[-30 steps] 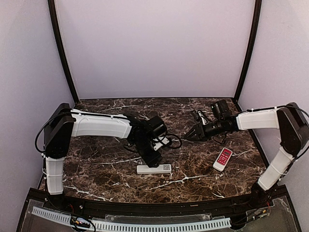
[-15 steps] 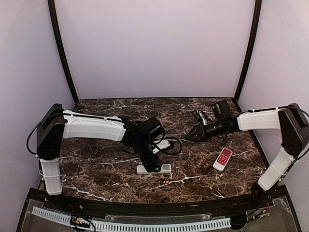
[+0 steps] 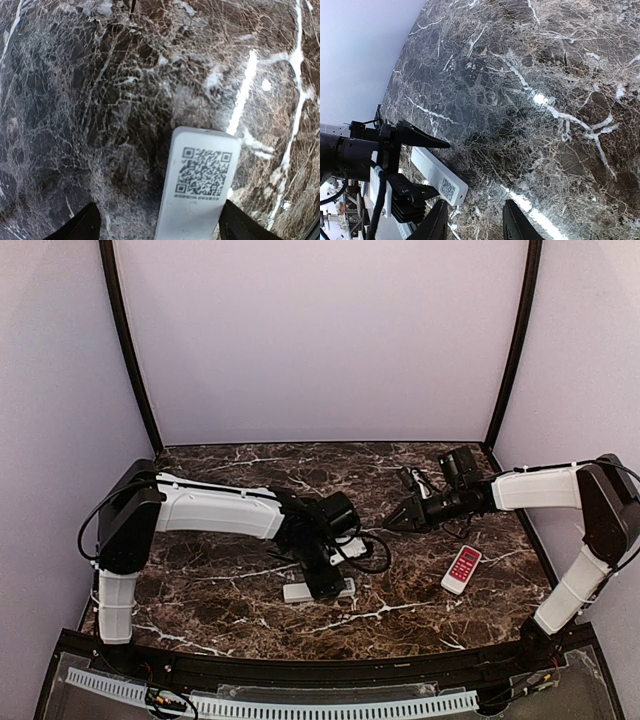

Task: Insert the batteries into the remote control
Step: Adjust the remote control at the center of the board.

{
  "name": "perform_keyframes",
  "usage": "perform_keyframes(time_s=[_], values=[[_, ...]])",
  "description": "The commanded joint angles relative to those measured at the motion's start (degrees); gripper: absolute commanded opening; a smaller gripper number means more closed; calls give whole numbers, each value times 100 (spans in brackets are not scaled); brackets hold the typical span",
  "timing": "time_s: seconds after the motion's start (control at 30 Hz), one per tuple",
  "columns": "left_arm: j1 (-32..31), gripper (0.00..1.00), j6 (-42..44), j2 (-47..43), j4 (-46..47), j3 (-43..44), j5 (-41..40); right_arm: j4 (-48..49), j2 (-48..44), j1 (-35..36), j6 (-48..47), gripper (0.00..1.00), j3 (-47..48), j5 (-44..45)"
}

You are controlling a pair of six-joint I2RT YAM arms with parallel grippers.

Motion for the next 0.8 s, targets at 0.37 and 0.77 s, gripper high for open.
perform_keyframes(time_s=[0.37,0.77], values=[[341,65,-963,516,-744,849,-209,-55,-183,-50,-61,37,-42,108],[149,78,-1565,74,-708,180,159,-62,-179,-90,-103,37,30,71]])
